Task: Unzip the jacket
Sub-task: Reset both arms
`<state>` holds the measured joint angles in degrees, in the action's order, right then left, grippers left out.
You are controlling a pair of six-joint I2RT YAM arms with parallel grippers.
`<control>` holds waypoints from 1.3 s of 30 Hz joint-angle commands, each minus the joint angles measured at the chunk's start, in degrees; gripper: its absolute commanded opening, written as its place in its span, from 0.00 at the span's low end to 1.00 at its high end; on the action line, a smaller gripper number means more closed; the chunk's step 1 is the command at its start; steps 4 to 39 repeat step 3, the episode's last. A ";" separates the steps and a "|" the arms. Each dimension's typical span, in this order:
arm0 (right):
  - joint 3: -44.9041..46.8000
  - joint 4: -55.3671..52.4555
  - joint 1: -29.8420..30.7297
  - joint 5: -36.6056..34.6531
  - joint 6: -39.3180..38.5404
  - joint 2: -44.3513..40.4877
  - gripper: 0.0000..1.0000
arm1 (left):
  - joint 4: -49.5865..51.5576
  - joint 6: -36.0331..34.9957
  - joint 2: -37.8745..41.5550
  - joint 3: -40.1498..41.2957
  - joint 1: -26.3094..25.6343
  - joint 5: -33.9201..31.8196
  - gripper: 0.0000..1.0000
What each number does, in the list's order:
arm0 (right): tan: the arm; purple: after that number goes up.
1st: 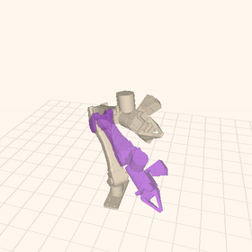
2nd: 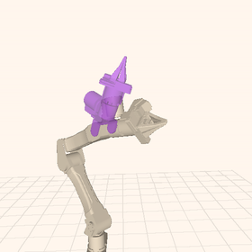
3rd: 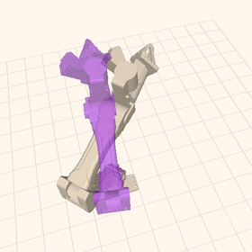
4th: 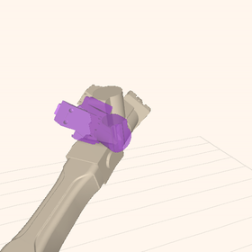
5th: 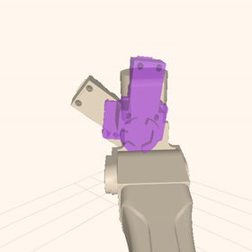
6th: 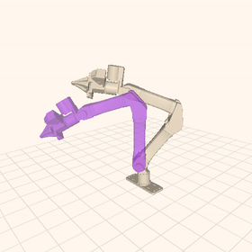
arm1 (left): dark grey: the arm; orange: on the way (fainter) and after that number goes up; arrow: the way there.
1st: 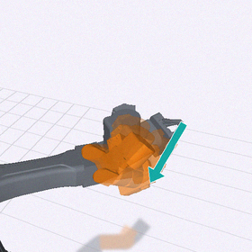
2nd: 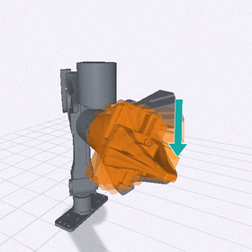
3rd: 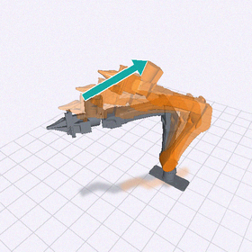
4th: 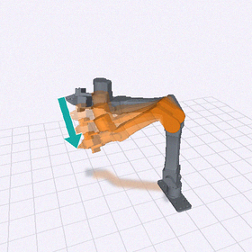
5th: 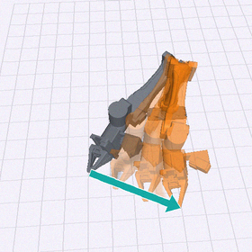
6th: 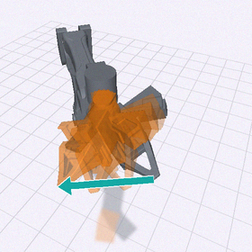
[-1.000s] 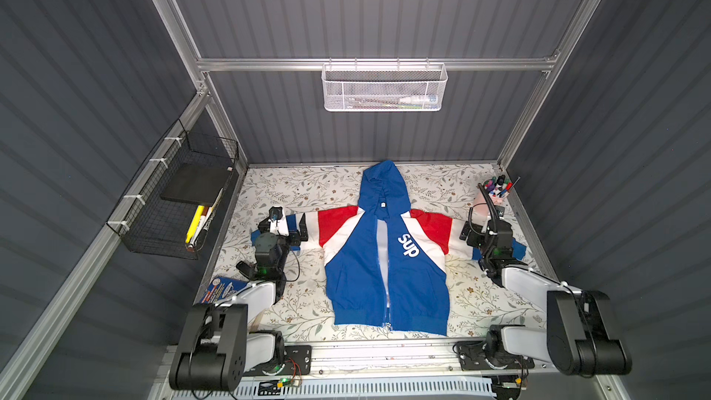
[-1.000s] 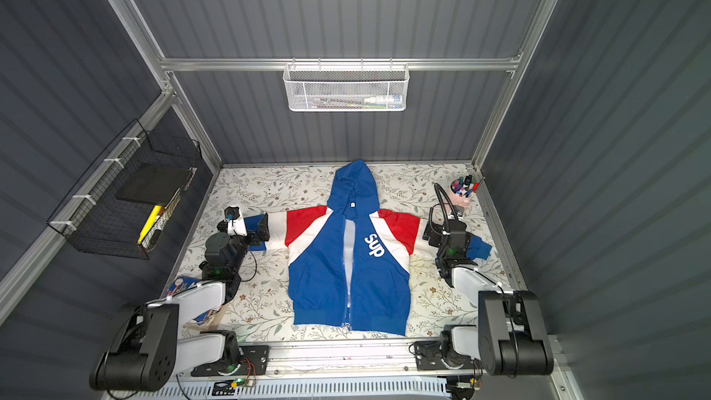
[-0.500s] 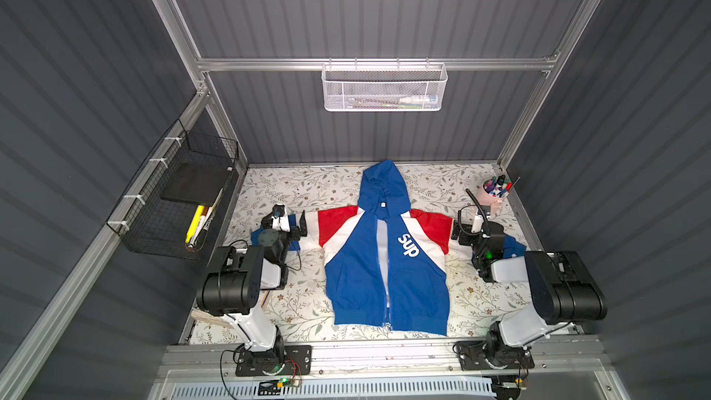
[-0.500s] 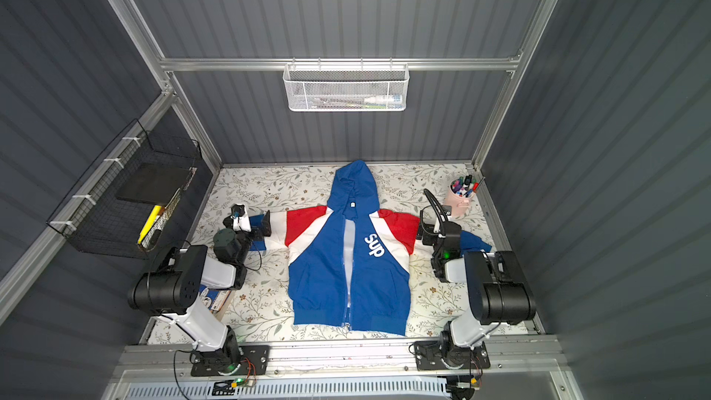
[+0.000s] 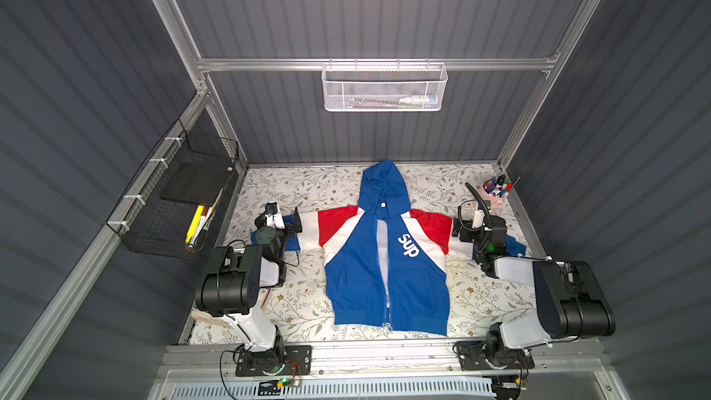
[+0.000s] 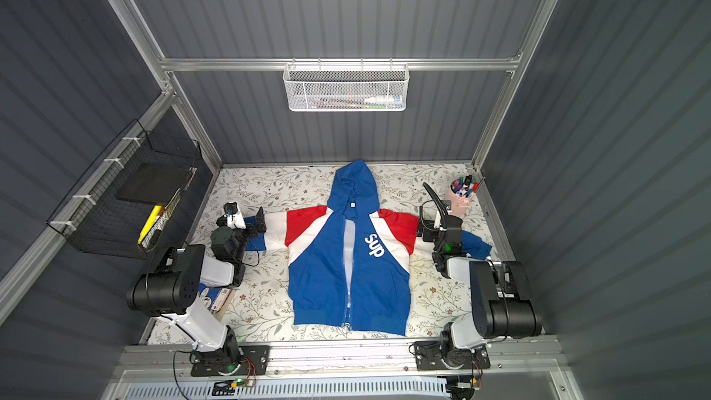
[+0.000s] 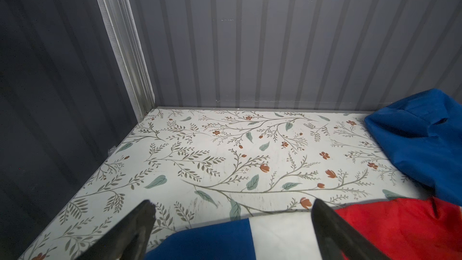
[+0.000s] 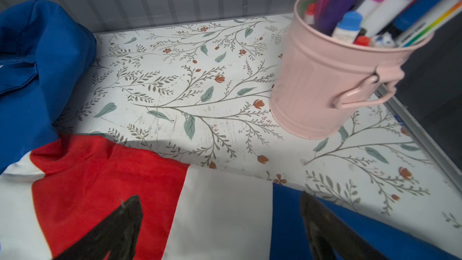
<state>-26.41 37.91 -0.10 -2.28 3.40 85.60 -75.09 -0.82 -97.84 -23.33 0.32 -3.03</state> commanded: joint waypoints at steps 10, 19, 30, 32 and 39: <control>-0.64 -1.44 0.10 0.66 -0.78 -0.35 0.99 | -0.18 0.66 0.53 -0.58 -0.27 0.04 0.99; -0.64 -1.44 0.10 0.66 -0.78 -0.35 0.99 | -0.18 0.66 0.53 -0.58 -0.27 0.04 0.99; -0.64 -1.44 0.10 0.66 -0.78 -0.35 0.99 | -0.18 0.66 0.53 -0.58 -0.27 0.04 0.99; -0.64 -1.44 0.10 0.66 -0.78 -0.35 0.99 | -0.18 0.66 0.53 -0.58 -0.27 0.04 0.99; -0.64 -1.44 0.10 0.66 -0.78 -0.35 0.99 | -0.18 0.66 0.53 -0.58 -0.27 0.04 0.99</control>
